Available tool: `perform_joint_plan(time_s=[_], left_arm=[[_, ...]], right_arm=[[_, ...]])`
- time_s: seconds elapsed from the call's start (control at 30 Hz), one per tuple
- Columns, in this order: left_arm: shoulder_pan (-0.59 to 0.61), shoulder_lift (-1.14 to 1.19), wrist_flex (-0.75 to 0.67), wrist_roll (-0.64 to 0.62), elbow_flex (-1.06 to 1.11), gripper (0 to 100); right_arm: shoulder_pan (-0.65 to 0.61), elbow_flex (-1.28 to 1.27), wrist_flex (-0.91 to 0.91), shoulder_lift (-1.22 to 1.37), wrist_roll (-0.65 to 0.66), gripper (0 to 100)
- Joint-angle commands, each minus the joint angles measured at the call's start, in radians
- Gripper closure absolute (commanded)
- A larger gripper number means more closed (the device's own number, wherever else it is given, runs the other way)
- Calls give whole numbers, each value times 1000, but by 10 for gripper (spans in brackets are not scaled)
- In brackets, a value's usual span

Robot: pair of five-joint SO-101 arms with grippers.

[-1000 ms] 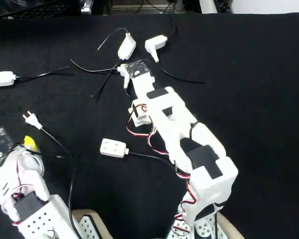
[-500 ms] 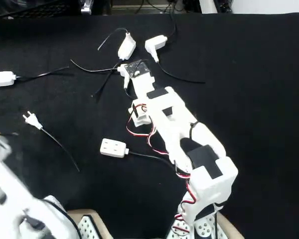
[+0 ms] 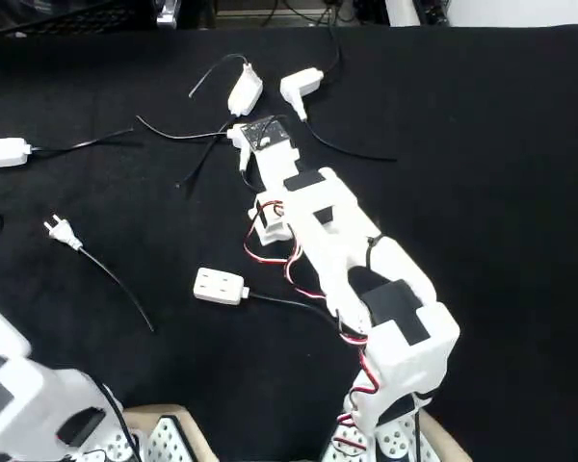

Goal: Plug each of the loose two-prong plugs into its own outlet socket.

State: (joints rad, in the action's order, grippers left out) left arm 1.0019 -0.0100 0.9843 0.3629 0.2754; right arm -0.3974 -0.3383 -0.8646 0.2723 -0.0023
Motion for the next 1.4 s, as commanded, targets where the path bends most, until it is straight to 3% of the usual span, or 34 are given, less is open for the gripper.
perform_joint_plan(time_s=[0.0,0.4,0.73,1.37], left_arm=[[8,140,6,28,-154,790],[30,261,0,95,-202,790],[84,267,-52,97,-194,791],[77,393,-61,92,-242,791]], right_arm=[[9,47,0,-4,-9,688],[-6,48,2,-4,-8,688],[-5,48,2,-4,-8,688],[-5,48,2,-2,-9,688]])
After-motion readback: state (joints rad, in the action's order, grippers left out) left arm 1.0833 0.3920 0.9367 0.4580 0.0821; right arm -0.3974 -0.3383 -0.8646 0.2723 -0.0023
